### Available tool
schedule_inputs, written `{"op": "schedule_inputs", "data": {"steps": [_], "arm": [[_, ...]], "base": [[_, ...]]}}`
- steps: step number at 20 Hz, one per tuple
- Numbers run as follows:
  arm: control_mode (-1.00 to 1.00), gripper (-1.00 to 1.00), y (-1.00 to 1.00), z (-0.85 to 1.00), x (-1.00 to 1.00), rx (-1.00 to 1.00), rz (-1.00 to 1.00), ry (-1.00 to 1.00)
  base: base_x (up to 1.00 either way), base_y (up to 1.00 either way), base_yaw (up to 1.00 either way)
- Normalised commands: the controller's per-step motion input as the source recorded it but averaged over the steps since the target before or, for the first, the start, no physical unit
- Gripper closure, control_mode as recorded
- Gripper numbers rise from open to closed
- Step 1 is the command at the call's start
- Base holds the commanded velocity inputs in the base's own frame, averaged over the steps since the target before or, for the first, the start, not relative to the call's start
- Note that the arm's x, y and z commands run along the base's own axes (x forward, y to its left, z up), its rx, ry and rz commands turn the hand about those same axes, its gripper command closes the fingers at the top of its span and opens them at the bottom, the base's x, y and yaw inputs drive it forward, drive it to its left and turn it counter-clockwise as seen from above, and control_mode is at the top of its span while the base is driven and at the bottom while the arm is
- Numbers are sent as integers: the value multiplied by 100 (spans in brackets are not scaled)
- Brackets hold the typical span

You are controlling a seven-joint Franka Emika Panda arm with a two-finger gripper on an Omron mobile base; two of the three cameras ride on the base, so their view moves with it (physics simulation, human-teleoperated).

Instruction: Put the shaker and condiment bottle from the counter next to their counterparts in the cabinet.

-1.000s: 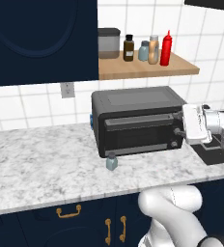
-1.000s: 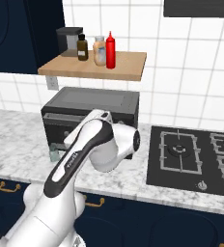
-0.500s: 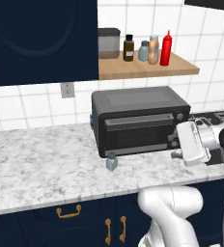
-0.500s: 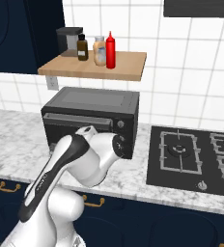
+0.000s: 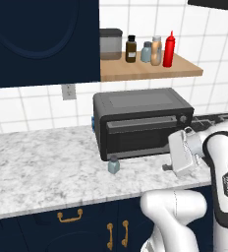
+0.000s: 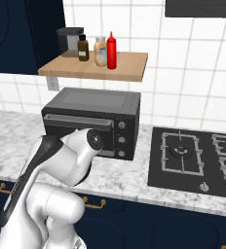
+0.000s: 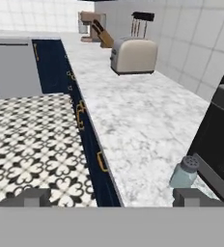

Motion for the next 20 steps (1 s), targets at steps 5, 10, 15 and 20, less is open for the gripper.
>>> {"op": "schedule_inputs", "data": {"steps": [5,10,15,20], "arm": [[-100,-100,33,14,0,0,-5,1],[-100,-100,31,16,0,0,-18,0],[-100,-100,21,12,-5,-2,-15,4],[-100,-100,9,8,-2,-5,-5,10]], "base": [[0,0,0],[0,0,0],[0,0,0],[0,0,0]]}}
